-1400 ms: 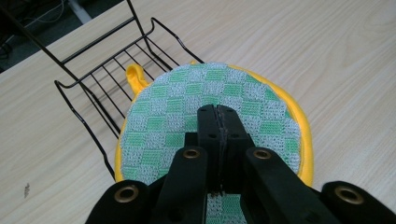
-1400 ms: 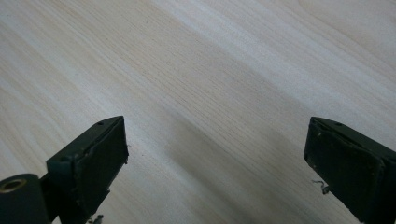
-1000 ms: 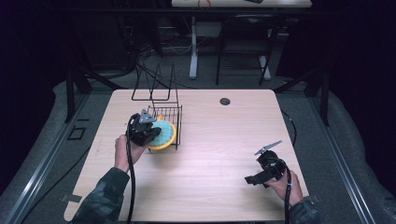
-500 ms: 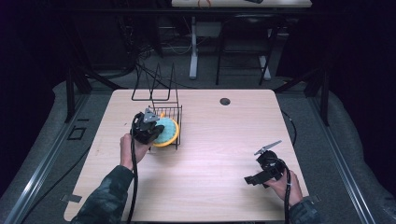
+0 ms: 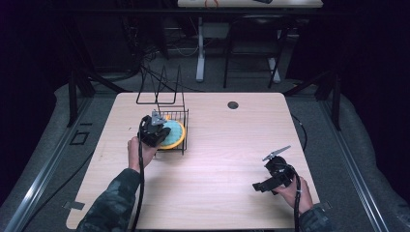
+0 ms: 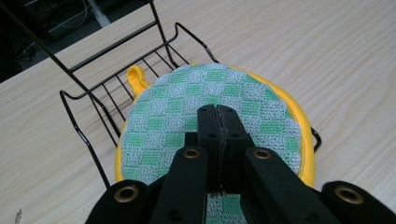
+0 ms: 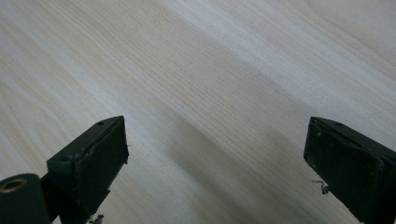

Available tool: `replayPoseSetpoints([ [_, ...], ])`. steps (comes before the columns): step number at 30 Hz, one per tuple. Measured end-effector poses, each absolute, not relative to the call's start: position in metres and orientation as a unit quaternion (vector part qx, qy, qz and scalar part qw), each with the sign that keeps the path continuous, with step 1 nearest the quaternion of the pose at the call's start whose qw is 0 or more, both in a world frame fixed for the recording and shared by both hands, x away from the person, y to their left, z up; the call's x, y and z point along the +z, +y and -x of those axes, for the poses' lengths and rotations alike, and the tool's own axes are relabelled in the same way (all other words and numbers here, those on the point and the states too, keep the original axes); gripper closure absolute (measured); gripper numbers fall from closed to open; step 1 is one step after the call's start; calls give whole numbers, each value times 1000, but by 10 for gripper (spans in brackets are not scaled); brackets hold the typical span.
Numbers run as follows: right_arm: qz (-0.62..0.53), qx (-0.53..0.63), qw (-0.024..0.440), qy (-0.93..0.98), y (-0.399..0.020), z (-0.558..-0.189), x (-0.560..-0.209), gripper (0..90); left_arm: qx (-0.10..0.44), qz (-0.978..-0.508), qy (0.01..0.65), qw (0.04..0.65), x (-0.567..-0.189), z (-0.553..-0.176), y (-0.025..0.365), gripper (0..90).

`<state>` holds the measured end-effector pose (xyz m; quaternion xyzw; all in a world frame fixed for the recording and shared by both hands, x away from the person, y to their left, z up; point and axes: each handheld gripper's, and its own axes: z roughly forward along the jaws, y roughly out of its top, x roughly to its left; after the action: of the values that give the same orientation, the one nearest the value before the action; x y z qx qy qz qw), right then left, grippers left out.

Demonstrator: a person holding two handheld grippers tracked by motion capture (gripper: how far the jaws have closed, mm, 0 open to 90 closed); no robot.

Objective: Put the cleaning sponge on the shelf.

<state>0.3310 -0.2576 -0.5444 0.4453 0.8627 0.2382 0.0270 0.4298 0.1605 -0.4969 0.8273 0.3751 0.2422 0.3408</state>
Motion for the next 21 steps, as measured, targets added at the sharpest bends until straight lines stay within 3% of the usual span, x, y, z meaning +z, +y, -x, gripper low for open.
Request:
replayPoseSetpoints([
  [21,-450,240,29,860,-258,-330,-543,57,238,-826,393,327,-518,-444,160,899],
])
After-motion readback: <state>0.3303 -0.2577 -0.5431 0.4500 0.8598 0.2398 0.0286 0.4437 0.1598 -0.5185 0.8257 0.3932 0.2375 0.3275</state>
